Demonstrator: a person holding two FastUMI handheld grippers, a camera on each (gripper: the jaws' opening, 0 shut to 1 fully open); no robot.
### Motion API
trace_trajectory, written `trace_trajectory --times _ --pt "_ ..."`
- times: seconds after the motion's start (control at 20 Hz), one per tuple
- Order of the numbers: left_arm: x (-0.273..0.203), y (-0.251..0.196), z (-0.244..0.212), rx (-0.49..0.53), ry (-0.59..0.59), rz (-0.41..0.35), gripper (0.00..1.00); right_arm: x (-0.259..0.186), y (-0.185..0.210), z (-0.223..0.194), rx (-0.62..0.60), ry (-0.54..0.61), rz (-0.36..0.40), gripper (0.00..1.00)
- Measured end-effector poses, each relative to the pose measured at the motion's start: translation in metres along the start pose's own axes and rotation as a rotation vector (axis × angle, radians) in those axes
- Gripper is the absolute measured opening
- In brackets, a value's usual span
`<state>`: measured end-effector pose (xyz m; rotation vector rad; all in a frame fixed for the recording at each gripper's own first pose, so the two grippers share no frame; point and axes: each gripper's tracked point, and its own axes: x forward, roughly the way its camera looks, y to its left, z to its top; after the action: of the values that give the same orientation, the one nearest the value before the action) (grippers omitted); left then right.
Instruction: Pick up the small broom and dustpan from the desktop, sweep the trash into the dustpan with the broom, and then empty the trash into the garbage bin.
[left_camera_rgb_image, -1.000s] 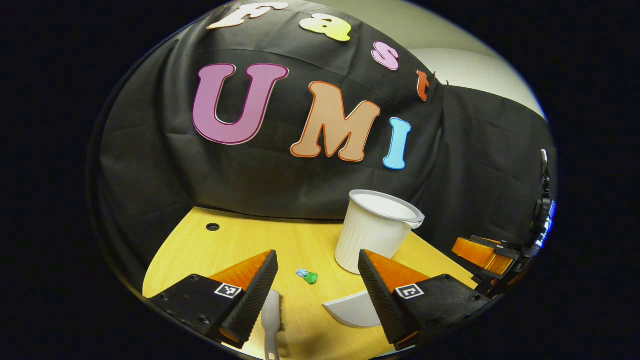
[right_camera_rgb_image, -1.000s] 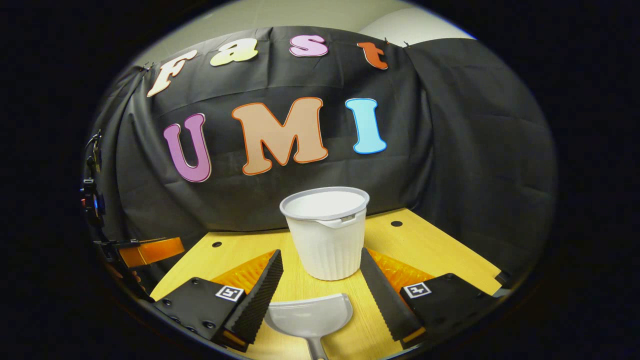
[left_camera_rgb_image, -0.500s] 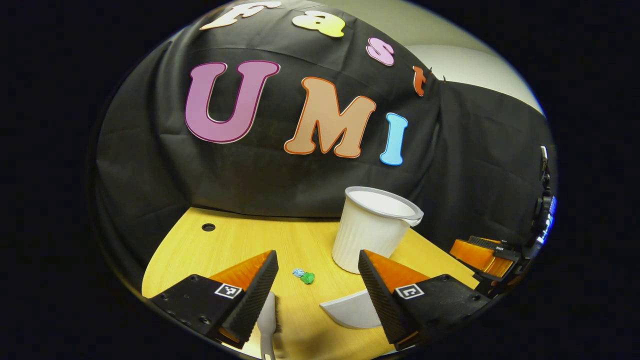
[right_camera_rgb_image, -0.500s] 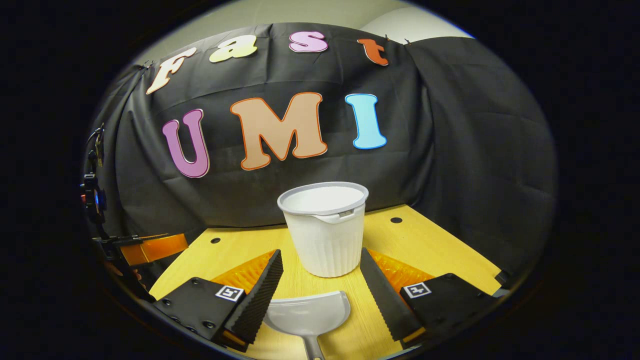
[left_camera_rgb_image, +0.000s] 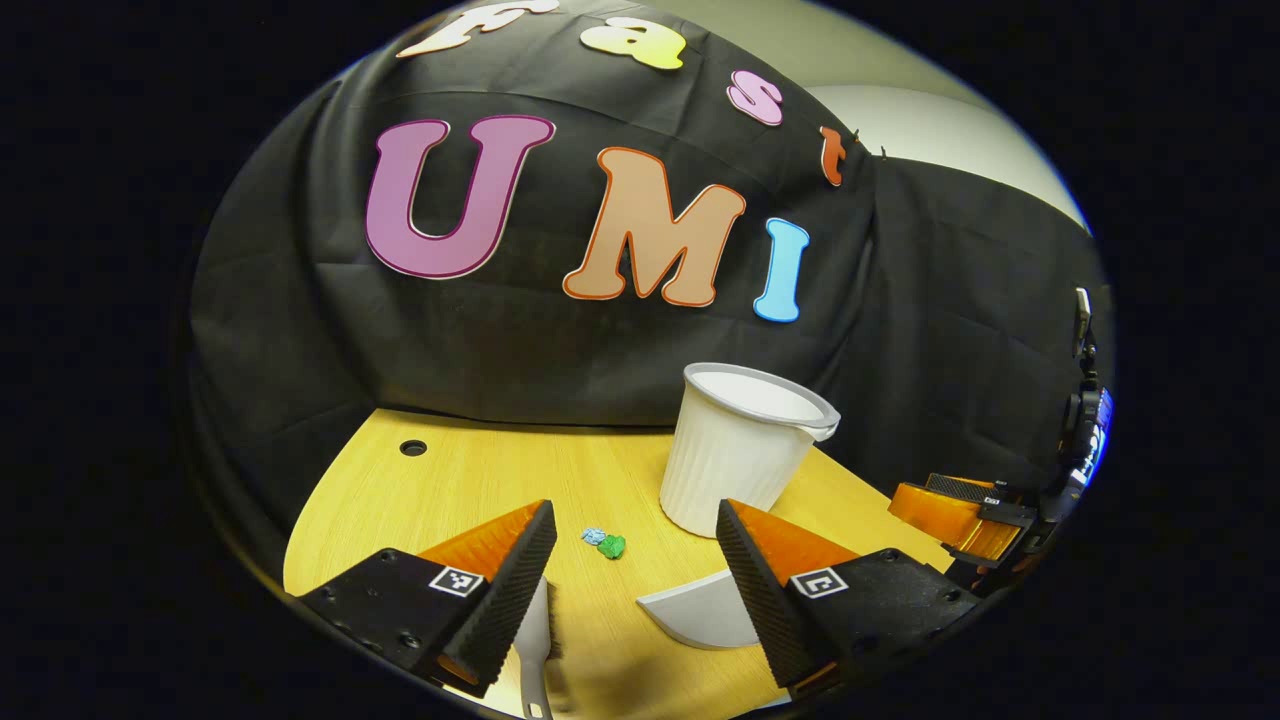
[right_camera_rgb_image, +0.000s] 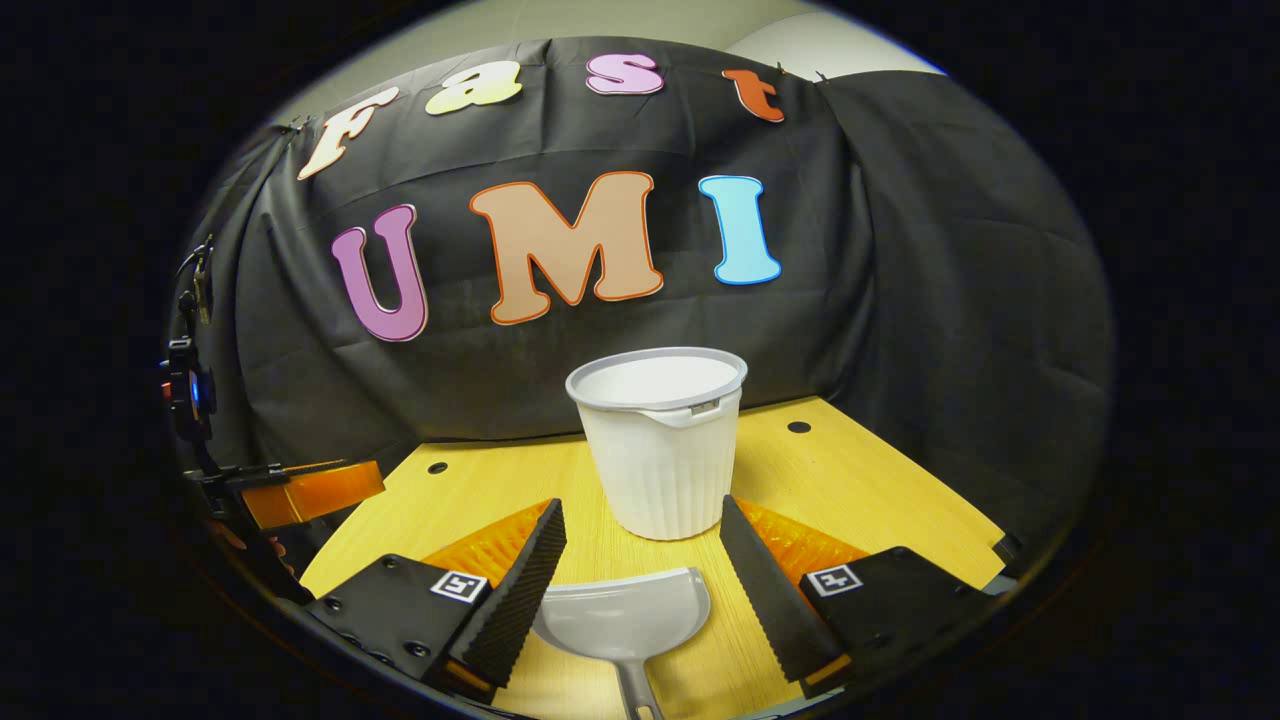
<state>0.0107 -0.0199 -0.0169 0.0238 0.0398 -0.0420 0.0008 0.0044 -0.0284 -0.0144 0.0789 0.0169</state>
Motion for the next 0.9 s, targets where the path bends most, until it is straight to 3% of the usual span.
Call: trace_trajectory --times 0.05,0.3,0.35,0.4,0.5,0.6,0.65,0.7,0.75,0.8,0.9 --pt "-0.001 0.0 0.0 0.001 0.001 0.002 0.95 -0.002 0.001 -0.003 -0.003 0.007 0.002 0.95" --pt "-0.01 0.011 -0.003 0.005 0.007 0.034 0.95 -0.005 0.002 -0.018 -0.025 0.047 0.014 0.95" --pt "-0.013 0.014 -0.005 0.0 0.006 0.042 0.95 -0.005 0.003 -0.022 -0.025 0.06 0.02 0.99" --pt "-0.015 0.017 -0.006 -0.006 0.007 0.052 0.95 -0.004 0.003 -0.028 -0.027 0.076 0.023 0.95" --pt "-0.019 0.022 -0.01 -0.018 0.014 0.074 0.95 -0.002 0.006 -0.043 -0.025 0.126 0.036 1.0" --pt "-0.025 0.031 -0.016 -0.026 0.023 0.1 0.95 -0.001 0.008 -0.061 -0.014 0.185 0.051 0.96" --pt "-0.026 0.035 -0.02 -0.029 0.031 0.113 0.95 0.0 0.009 -0.07 -0.005 0.216 0.062 1.0" --pt "-0.029 0.04 -0.023 -0.031 0.038 0.126 0.95 0.002 0.011 -0.08 0.003 0.244 0.076 0.96" --pt "-0.03 0.046 -0.024 -0.033 0.041 0.14 0.95 0.002 0.013 -0.088 0.01 0.274 0.087 1.0" --pt "-0.031 0.051 -0.026 -0.036 0.045 0.154 0.95 0.004 0.013 -0.101 0.014 0.311 0.092 0.96" --pt "-0.033 0.061 -0.03 -0.049 0.056 0.182 0.95 0.004 0.011 -0.125 0.022 0.387 0.099 1.0"
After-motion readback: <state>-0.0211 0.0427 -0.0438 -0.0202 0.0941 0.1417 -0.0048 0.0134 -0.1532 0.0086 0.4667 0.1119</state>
